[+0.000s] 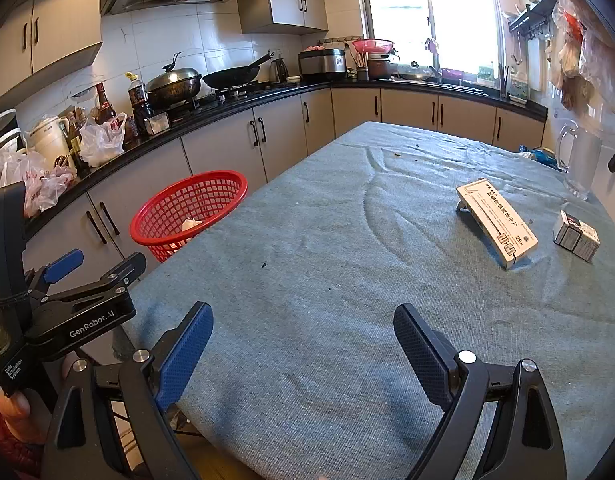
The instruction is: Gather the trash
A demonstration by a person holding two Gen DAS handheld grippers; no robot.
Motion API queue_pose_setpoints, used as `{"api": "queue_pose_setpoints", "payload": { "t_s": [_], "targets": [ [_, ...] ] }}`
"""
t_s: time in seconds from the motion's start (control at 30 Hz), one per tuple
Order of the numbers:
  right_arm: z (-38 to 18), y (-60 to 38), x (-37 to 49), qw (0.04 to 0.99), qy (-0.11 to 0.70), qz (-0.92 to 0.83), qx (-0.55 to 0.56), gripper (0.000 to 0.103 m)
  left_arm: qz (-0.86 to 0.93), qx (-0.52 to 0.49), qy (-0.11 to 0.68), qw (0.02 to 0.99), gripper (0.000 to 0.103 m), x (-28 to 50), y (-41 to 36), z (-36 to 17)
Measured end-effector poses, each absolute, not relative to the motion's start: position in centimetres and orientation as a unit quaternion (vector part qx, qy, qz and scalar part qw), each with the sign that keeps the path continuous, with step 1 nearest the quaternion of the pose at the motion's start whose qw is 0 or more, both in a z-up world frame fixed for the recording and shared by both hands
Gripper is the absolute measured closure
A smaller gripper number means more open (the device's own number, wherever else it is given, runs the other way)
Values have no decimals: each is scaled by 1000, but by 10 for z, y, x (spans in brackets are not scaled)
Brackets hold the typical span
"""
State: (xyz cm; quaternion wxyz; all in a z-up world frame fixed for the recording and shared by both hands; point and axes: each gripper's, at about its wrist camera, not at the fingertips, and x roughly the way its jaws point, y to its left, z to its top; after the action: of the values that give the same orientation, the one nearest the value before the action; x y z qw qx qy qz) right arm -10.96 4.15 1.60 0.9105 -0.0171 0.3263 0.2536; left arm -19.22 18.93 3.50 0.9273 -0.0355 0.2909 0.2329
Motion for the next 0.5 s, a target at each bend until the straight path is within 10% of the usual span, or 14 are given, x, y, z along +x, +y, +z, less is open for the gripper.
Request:
{"api": "queue_pose_setpoints", "payload": {
  "t_s": [0.5],
  "targets": [
    [18, 41, -112, 910, 329, 251, -16, 8, 235, -32, 285, 929, 3, -195, 188, 36]
  ]
}}
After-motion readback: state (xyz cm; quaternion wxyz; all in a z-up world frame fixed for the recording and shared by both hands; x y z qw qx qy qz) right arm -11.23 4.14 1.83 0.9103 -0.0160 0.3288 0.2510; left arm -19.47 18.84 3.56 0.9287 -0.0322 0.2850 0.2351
